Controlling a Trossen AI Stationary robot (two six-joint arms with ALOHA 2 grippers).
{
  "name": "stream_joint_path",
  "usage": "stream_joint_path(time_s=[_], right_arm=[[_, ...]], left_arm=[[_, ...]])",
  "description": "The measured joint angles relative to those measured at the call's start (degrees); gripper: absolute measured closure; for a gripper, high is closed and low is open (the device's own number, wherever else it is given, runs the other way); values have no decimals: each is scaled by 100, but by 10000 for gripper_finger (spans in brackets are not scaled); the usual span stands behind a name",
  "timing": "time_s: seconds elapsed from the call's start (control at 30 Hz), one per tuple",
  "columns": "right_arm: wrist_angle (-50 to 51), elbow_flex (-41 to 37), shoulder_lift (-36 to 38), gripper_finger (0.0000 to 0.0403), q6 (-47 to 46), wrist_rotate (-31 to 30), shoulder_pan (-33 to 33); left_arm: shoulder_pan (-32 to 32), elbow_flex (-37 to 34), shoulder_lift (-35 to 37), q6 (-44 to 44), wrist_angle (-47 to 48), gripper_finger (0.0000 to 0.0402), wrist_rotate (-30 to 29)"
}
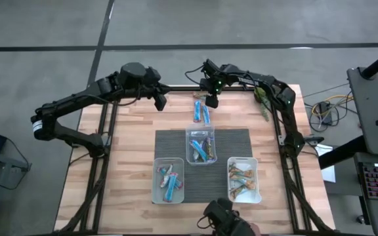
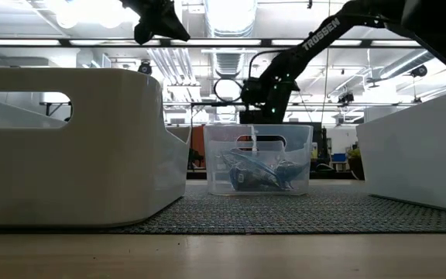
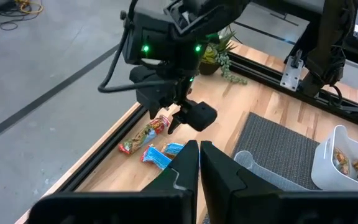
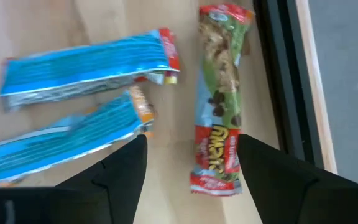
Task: Pick and place Granola Bars by type
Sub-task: Put the red granola bar into the gray bin
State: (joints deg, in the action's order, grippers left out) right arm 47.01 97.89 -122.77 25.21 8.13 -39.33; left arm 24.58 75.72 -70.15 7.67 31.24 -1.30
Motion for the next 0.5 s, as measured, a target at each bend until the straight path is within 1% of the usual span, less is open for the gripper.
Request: stream_joint_path(time_s=[0.23, 0.5], right_arm=[[-177, 0, -125, 165, -94, -240, -57], [-194, -3, -138, 165, -75, -273, -179]], left_arm=[[0, 0, 0, 169, 2, 401, 16], [0, 0, 0, 178, 3, 401, 11]])
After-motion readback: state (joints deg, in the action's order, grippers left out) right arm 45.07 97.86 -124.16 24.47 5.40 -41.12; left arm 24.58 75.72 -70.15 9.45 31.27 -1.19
